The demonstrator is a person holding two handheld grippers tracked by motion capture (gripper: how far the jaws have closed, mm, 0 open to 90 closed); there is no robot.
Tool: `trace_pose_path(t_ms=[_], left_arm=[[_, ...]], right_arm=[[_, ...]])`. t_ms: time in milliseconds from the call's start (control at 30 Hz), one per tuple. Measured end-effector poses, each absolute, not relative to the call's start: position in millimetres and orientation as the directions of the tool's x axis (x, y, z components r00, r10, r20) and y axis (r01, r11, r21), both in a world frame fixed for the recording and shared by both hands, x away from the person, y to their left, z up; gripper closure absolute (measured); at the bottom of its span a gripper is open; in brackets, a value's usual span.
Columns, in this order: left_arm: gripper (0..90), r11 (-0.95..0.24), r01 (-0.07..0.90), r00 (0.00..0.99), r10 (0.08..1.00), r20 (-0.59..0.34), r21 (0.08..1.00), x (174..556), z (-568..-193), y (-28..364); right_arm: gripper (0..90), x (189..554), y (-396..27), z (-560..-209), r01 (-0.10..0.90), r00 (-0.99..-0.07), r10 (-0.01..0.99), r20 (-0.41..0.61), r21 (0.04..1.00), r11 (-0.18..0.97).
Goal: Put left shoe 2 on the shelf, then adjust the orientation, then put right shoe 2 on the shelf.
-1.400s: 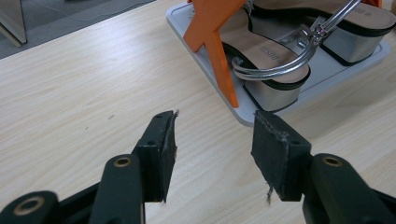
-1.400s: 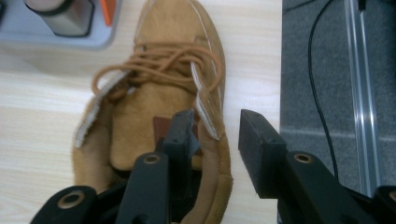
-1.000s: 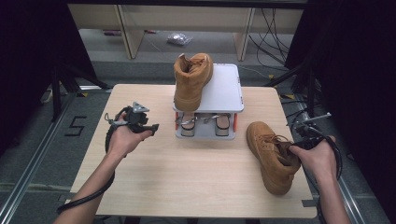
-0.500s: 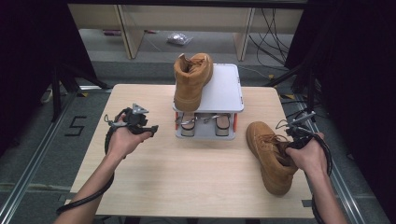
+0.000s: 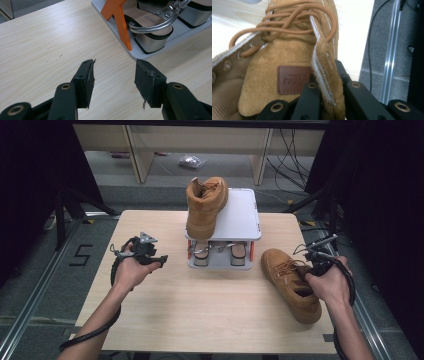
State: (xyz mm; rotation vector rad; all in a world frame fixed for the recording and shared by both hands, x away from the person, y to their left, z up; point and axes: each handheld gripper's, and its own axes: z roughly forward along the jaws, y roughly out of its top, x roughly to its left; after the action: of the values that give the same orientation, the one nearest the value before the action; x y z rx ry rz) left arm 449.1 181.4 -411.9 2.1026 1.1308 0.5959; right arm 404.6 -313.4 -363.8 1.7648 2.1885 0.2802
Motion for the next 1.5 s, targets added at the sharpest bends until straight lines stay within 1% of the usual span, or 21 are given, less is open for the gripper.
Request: trace_pose_path(t_ms=[100,133,233,300,333,467,500,533,567,667,700,733,833,967,1067,1100,1133,1200,1300,1433,1500], left_arm=[[49.2,-0.399,0.552,0.517,0.853,0.075,0.733,450,-414,183],[49.2,-0.397,0.556,0.519,0.852,0.068,0.730,450,-415,183],[49.1,-0.394,0.554,0.515,0.854,0.070,0.733,451,-415,184],[49.1,-0.388,0.555,0.508,0.859,0.070,0.735,451,-415,184],[49.1,-0.389,0.553,0.508,0.858,0.072,0.737,451,-414,184],[49.1,-0.387,0.552,0.507,0.859,0.070,0.739,450,-414,184],[49.1,-0.388,0.555,0.508,0.859,0.070,0.736,449,-414,183],[49.1,-0.393,0.553,0.513,0.855,0.072,0.734,449,-415,184],[49.1,-0.393,0.558,0.511,0.857,0.071,0.731,448,-414,184],[49.0,-0.386,0.560,0.507,0.860,0.066,0.733,448,-416,184],[49.0,-0.387,0.561,0.507,0.860,0.066,0.732,448,-417,184],[49.0,-0.391,0.559,0.513,0.856,0.065,0.731,449,-417,184],[48.7,-0.389,0.557,0.509,0.858,0.068,0.734,449,-416,184],[48.6,-0.394,0.547,0.509,0.857,0.080,0.739,446,-412,185],[48.6,-0.394,0.551,0.505,0.859,0.083,0.735,445,-412,186],[48.6,-0.398,0.547,0.509,0.856,0.085,0.736,446,-411,187],[48.6,-0.396,0.546,0.506,0.858,0.087,0.739,446,-411,187],[48.6,-0.402,0.543,0.509,0.856,0.093,0.737,446,-410,187],[48.6,-0.399,0.547,0.508,0.857,0.087,0.736,446,-411,186],[48.7,-0.402,0.545,0.511,0.855,0.089,0.736,447,-411,185],[48.6,-0.401,0.551,0.515,0.853,0.080,0.732,446,-411,184]], right_arm=[[86.4,405,-319,-359,0.885,-0.223,0.963,-0.150,0.383,0.264],[86.4,402,-316,-356,0.898,-0.169,0.978,-0.120,0.390,0.203],[86.4,403,-321,-347,0.882,-0.187,0.973,-0.134,0.414,0.226],[86.4,403,-322,-340,0.878,-0.172,0.976,-0.130,0.430,0.212],[86.4,405,-325,-336,0.868,-0.191,0.972,-0.134,0.440,0.231],[86.5,406,-325,-326,0.860,-0.175,0.976,-0.130,0.462,0.216],[86.5,405,-322,-323,0.875,-0.137,0.985,-0.109,0.452,0.172],[86.5,407,-326,-323,0.857,-0.165,0.978,-0.126,0.472,0.205],[86.5,406,-324,-322,0.868,-0.139,0.985,-0.106,0.466,0.173],[86.5,408,-322,-317,0.874,-0.114,0.989,-0.095,0.463,0.146],[86.5,410,-321,-316,0.870,-0.115,0.989,-0.095,0.470,0.147],[86.5,412,-324,-316,0.863,-0.146,0.983,-0.109,0.471,0.180],[86.5,414,-320,-313,0.868,-0.111,0.990,-0.085,0.477,0.138],[86.5,418,-324,-308,0.847,-0.150,0.983,-0.106,0.500,0.183],[86.5,421,-321,-303,0.849,-0.144,0.984,-0.102,0.498,0.175],[86.5,421,-317,-300,0.860,-0.103,0.991,-0.085,0.493,0.132],[86.5,423,-320,-299,0.850,-0.144,0.984,-0.102,0.497,0.176],[86.5,424,-315,-295,0.861,-0.097,0.992,-0.086,0.493,0.127],[86.5,428,-316,-291,0.852,-0.120,0.988,-0.099,0.501,0.153],[86.5,432,-312,-280,0.853,-0.089,0.992,-0.090,0.508,0.123],[86.5,437,-316,-276,0.827,-0.139,0.983,-0.122,0.532,0.183]])
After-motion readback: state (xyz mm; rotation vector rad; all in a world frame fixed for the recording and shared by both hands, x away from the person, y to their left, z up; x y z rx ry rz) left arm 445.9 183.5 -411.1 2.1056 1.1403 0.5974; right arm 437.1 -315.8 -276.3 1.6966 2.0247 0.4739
